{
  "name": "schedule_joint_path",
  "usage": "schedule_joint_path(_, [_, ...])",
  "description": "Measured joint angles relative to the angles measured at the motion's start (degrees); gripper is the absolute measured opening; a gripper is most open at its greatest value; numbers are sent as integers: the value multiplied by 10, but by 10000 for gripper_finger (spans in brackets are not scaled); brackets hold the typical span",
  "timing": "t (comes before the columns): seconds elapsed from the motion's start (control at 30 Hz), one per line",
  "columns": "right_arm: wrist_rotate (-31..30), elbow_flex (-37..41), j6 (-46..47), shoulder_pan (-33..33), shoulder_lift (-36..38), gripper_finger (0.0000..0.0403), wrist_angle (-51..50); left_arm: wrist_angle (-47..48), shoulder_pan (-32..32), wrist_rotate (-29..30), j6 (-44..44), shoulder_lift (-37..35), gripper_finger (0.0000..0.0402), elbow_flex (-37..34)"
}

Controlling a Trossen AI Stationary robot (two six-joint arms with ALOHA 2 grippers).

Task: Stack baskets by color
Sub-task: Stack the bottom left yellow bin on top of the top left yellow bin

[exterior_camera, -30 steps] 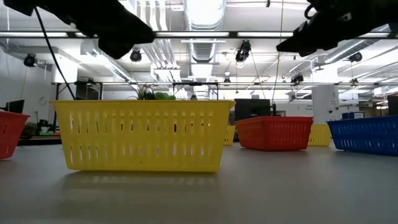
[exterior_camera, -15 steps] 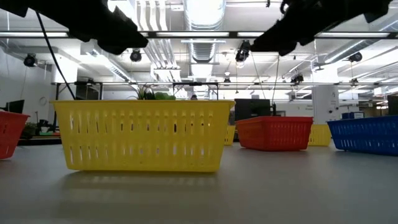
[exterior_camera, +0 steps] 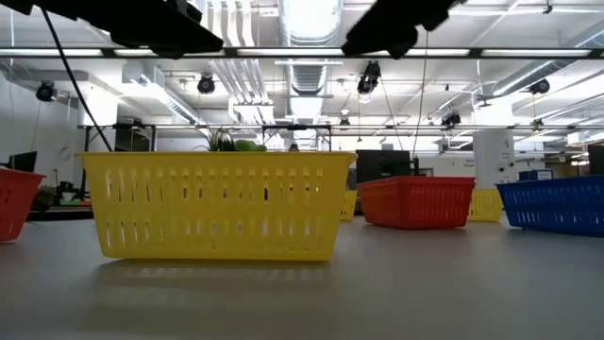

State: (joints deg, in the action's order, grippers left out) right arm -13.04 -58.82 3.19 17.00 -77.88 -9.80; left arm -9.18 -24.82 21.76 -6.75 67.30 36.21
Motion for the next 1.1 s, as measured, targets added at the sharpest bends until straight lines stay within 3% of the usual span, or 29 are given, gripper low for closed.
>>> schedule_joint_path(0.17, [2,-71,68,4,-51,131,-73,-3,0,1,-1,-9,45,0])
schedule_joint_path(0.3, [2,-120,123,4,-94,158,-144,2,1,1,-14,-8,45,0])
schedule_joint_path(0.57, [22,-172,114,3,-194,209,-144,6,1,29,-140,-33,45,15])
schedule_joint_path(0.83, [45,-201,103,-7,-260,202,-140,7,0,28,-140,-92,45,5])
schedule_joint_path(1.1, [45,-203,103,-20,-289,189,-131,7,0,28,-131,-101,45,1])
